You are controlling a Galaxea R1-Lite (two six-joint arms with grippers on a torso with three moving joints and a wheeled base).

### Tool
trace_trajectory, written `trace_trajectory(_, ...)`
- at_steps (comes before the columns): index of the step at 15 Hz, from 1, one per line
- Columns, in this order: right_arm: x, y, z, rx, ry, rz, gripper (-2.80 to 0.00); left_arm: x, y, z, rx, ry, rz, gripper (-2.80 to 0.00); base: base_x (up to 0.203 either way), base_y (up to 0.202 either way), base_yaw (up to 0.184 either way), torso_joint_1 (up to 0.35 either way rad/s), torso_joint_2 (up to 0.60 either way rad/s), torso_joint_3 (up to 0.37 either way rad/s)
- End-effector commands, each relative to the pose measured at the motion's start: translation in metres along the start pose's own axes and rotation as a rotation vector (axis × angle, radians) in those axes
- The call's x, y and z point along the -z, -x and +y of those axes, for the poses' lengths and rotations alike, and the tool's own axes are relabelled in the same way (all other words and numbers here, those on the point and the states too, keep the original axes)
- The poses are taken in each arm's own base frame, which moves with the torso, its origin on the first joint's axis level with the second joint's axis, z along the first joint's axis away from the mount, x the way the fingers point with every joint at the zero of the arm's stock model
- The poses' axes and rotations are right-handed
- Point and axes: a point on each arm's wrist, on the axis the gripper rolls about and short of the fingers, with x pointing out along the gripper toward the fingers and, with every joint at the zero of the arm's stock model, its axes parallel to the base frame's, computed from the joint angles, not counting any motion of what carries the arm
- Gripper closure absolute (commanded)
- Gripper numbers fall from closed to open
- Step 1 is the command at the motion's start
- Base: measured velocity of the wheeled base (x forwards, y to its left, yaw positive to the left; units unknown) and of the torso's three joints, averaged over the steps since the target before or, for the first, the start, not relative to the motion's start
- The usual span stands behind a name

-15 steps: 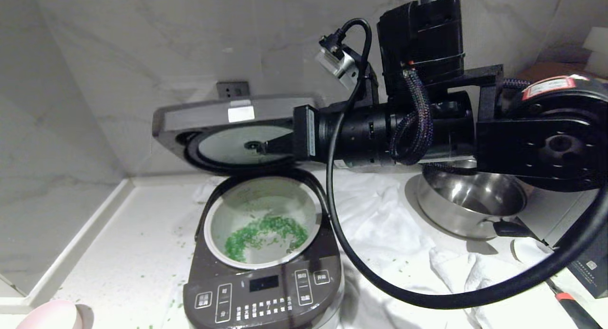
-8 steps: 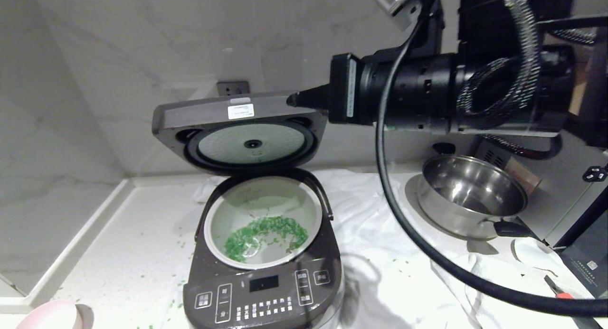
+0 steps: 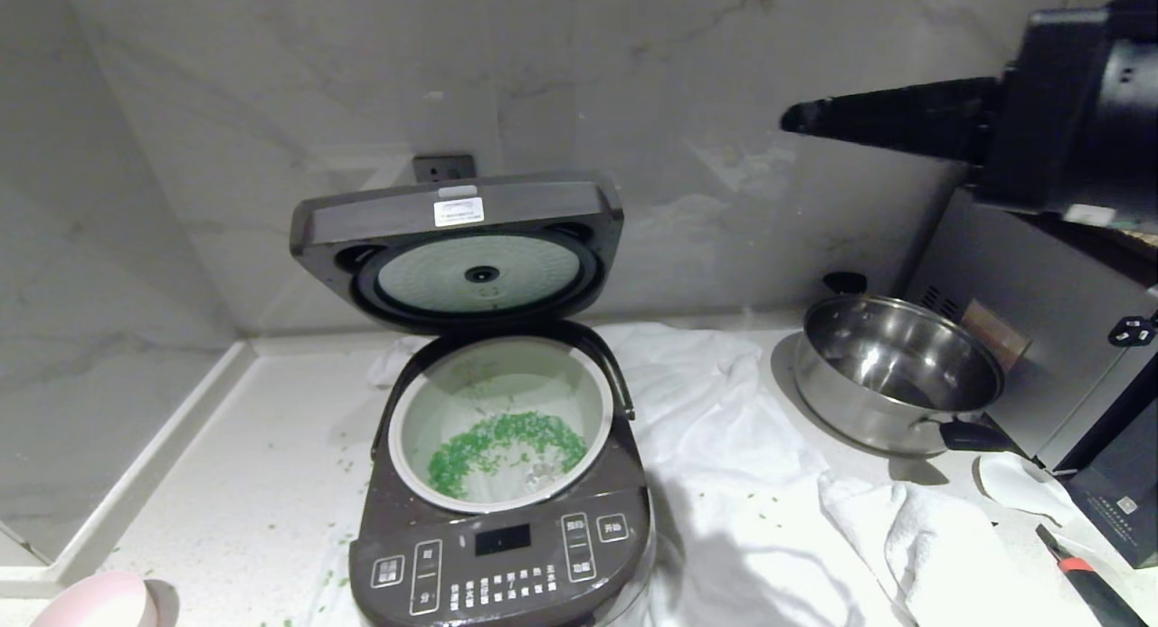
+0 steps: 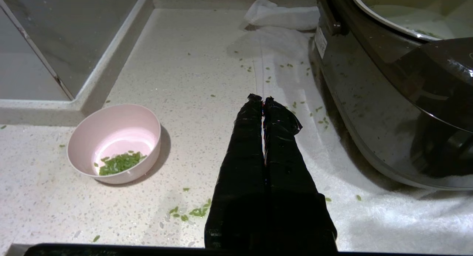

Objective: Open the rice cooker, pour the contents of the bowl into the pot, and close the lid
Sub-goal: Turn on the tap

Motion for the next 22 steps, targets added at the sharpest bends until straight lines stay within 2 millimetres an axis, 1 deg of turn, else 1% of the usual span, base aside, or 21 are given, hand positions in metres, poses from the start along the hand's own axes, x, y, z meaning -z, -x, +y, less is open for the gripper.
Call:
trace_trajectory(1,-0.006,0.054,-0.019,0.121,0.001,-0.100,0.00,0.000,0.000,0.000,-0.001,0.000,0.000,0.00,0.000,0.000,0.000,0.000,0.00,0.000)
trace_trajectory(3,-0.007,0.082,-0.034,0.253,0.005,-0.160,0.00,0.000,0.000,0.000,-0.001,0.000,0.000,0.00,0.000,0.000,0.000,0.000,0.00,0.000)
trace_trajectory(5,0.000,0.111,-0.041,0.375,0.010,-0.205,0.00,0.000,0.000,0.000,-0.001,0.000,0.000,0.00,0.000,0.000,0.000,0.000,0.00,0.000)
trace_trajectory(7,0.021,0.129,-0.044,0.450,0.022,-0.193,0.00,0.000,0.000,0.000,-0.001,0.000,0.000,0.00,0.000,0.000,0.000,0.000,0.00,0.000)
trace_trajectory(9,0.044,0.147,-0.043,0.524,0.070,-0.174,0.00,0.000,0.000,0.000,-0.001,0.000,0.000,0.00,0.000,0.000,0.000,0.000,0.00,0.000)
trace_trajectory(11,0.060,0.162,-0.039,0.600,0.102,-0.186,0.00,0.000,0.000,0.000,-0.001,0.000,0.000,0.00,0.000,0.000,0.000,0.000,0.00,0.000)
trace_trajectory(12,0.063,0.169,-0.037,0.645,0.107,-0.207,0.00,0.000,0.000,0.000,-0.001,0.000,-0.001,0.00,0.000,0.000,0.000,0.000,0.00,0.000)
trace_trajectory(13,0.066,0.172,-0.038,0.695,0.107,-0.210,0.00,0.000,0.000,0.000,-0.001,0.000,-0.002,0.00,0.000,0.000,0.000,0.000,0.00,0.000)
trace_trajectory(14,0.074,0.173,-0.040,0.735,0.107,-0.192,0.00,0.000,0.000,0.000,-0.001,0.000,0.000,0.00,0.000,0.000,0.000,0.000,0.00,0.000)
trace_trajectory(17,0.101,0.187,-0.036,0.785,0.156,-0.176,0.00,0.000,0.000,0.000,-0.001,0.000,0.000,0.00,0.000,0.000,0.000,0.000,0.00,0.000)
trace_trajectory(19,0.115,0.196,-0.032,0.802,0.167,-0.188,0.00,0.000,0.000,0.000,-0.001,0.001,0.000,0.00,0.000,0.000,0.000,0.000,0.00,0.000)
trace_trajectory(22,0.148,0.206,-0.029,0.827,0.177,-0.180,0.00,0.000,0.000,0.000,-0.001,0.001,0.000,0.00,0.000,0.000,0.000,0.000,0.00,0.000)
